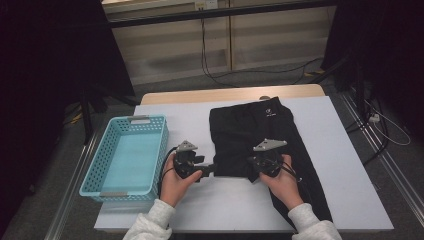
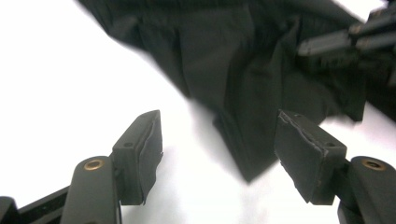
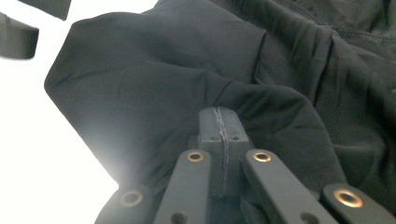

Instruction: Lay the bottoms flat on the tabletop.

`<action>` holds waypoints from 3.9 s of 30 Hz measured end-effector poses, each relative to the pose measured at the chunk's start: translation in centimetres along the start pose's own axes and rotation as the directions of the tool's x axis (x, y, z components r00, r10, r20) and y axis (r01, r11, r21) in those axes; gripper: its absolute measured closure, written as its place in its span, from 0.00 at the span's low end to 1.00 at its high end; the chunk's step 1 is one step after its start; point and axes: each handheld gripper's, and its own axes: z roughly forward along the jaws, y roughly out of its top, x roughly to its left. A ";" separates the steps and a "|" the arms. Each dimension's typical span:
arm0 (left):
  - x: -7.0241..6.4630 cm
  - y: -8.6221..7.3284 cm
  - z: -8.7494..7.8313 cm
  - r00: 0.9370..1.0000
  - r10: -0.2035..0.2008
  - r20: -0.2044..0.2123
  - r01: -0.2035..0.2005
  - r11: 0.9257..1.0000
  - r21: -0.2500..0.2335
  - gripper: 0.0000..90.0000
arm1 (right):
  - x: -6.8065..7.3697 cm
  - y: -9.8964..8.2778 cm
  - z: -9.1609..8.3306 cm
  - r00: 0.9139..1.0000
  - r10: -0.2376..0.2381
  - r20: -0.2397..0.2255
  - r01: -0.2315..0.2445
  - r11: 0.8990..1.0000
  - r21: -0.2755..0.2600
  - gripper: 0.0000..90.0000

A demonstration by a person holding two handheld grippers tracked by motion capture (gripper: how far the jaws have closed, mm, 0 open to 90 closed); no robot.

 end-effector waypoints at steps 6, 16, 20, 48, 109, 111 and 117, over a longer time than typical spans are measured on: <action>-0.8 -0.3 0.9 1.000 0.014 -0.006 -0.014 1.000 0.000 0.42 | 0.5 -0.2 -0.1 1.000 -0.025 0.002 0.025 1.000 -0.003 0.99; -1.9 0.0 1.9 0.998 -0.025 0.060 0.021 0.997 0.075 0.97 | 0.4 -0.5 -1.1 0.997 -0.072 0.029 0.073 0.997 -0.024 0.79; -1.7 0.7 0.7 0.994 -0.061 0.087 0.058 0.998 0.039 0.99 | -0.1 -0.8 -3.3 0.997 -0.044 0.060 0.050 0.995 -0.090 0.63; -0.7 2.0 -2.0 0.987 -0.110 0.116 0.115 0.992 -0.043 0.99 | 4.0 -3.2 -2.3 0.988 -0.135 -0.074 0.134 0.991 -0.011 0.90; -2.1 0.1 -2.5 0.994 -0.101 0.049 0.101 0.995 0.003 0.46 | 7.4 -5.3 -6.6 0.948 -0.126 -0.293 0.131 0.991 -0.003 0.96; -1.7 0.1 -2.1 0.993 -0.111 0.043 0.111 0.994 -0.003 0.45 | 6.6 -5.6 -7.0 0.956 -0.102 -0.274 0.106 0.994 -0.003 0.96; -0.7 0.1 -0.7 0.992 -0.125 0.019 0.124 0.992 0.009 0.43 | 4.8 -6.8 -7.8 0.970 -0.059 -0.235 0.069 0.997 0.035 0.96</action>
